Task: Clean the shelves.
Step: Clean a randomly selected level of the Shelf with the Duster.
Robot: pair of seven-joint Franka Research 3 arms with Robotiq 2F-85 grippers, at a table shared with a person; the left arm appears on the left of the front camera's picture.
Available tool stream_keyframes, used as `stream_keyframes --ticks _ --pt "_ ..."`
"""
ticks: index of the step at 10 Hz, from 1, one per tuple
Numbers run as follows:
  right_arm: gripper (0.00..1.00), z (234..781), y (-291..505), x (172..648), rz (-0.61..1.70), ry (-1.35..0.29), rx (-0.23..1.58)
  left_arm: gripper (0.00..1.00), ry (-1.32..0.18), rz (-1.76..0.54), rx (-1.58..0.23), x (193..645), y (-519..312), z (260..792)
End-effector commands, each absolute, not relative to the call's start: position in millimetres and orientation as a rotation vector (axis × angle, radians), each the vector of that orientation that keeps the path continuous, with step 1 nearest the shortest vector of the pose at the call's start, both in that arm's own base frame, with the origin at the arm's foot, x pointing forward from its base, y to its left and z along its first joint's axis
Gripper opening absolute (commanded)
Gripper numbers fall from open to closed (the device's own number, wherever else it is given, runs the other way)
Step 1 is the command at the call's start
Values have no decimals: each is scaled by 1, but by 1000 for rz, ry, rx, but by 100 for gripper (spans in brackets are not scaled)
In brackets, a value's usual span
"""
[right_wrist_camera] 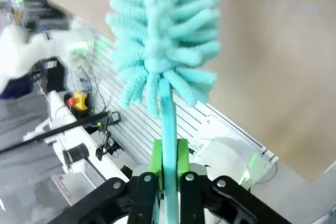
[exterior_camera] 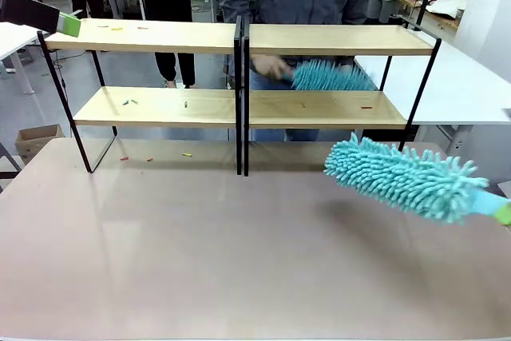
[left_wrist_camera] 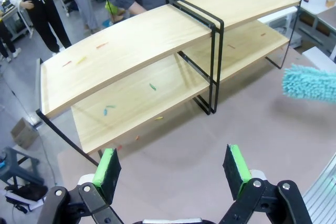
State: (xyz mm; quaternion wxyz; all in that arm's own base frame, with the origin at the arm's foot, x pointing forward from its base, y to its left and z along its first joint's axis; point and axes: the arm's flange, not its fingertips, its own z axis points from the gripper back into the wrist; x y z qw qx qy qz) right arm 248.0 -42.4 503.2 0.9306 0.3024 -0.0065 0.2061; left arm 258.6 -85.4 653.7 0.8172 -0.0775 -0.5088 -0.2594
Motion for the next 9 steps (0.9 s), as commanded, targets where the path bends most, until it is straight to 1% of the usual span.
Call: stream_keyframes --ticks 1,2,3,5,6,7,8,9 --pt "12 520 -37 255 574 -146 704 100 -1085 -553 -168 259 -85 653" --pt "12 503 -42 248 422 -13 619 100 -1085 -553 -168 259 -85 653" --pt "12 503 -42 248 422 -13 619 100 -1085 -553 -168 259 -85 653" --pt "12 534 -48 247 611 -123 696 100 -1085 -553 -168 259 -85 653" --pt "12 567 -65 239 770 -135 741 100 -1085 -553 -168 259 -85 653" --pt "12 615 -97 224 952 -176 818 100 -1085 -553 -168 259 -85 653" --pt "12 649 -124 212 1013 -283 901 100 -1085 -553 -168 259 -85 653" --pt "12 679 -156 203 1002 -484 1006 100 -1085 -553 -168 259 -85 653"
